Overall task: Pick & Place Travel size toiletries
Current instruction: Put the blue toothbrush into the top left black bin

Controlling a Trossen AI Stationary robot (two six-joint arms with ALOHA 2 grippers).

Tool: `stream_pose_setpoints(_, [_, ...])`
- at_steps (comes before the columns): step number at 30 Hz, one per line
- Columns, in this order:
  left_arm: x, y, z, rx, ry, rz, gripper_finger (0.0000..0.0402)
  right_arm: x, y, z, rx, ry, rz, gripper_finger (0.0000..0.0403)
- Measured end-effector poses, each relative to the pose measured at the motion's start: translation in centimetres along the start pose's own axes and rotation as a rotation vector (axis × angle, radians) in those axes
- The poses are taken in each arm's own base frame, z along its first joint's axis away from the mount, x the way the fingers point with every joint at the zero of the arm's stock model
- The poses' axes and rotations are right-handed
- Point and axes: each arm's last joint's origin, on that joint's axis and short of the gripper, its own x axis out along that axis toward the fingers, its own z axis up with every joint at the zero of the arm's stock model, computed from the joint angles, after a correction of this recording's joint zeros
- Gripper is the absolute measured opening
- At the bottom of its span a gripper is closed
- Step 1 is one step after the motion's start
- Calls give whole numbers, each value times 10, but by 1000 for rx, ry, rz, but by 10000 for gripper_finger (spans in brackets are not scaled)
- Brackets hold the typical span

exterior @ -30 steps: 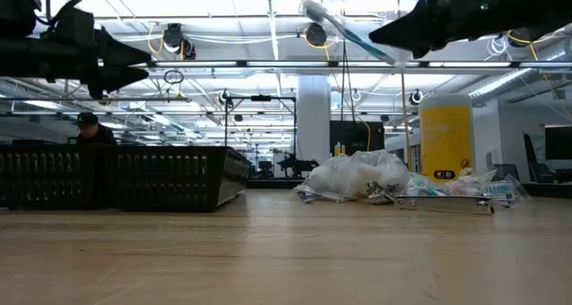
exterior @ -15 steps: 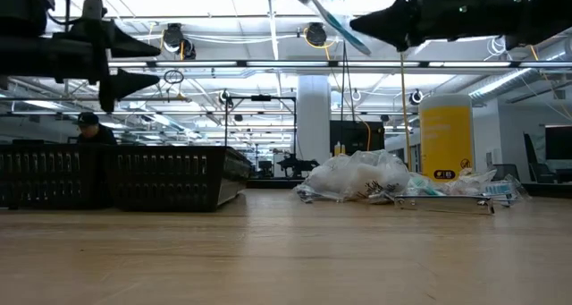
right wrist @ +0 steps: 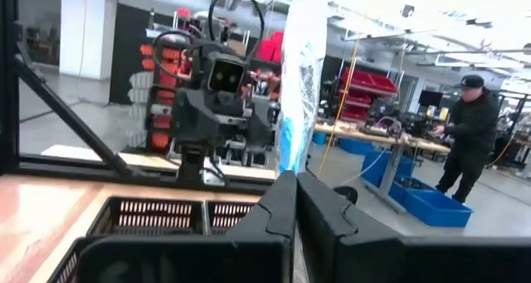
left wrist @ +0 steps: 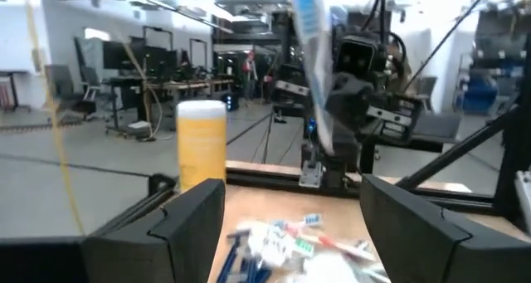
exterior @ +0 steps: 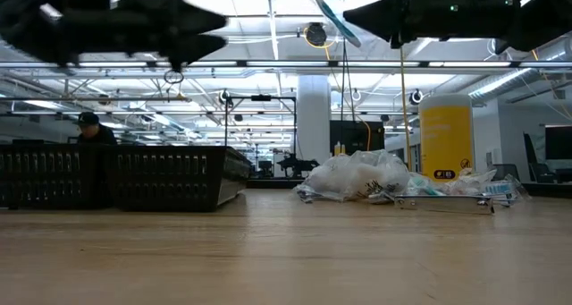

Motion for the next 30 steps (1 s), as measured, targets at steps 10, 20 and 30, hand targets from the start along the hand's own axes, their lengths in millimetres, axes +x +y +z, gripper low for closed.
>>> stream_pose_setpoints(10, [96,-26,26,104,-99,-170,273,0,1,1,-17,-10,12,0])
stream_pose_setpoints(20, [137,-24,11,84,-62,-124,273,0,3,2,15,-40,100,0])
stream_pose_setpoints(30, [142,-25,15,111,-89,-122,244,0,3,1,15,-27,101,0])
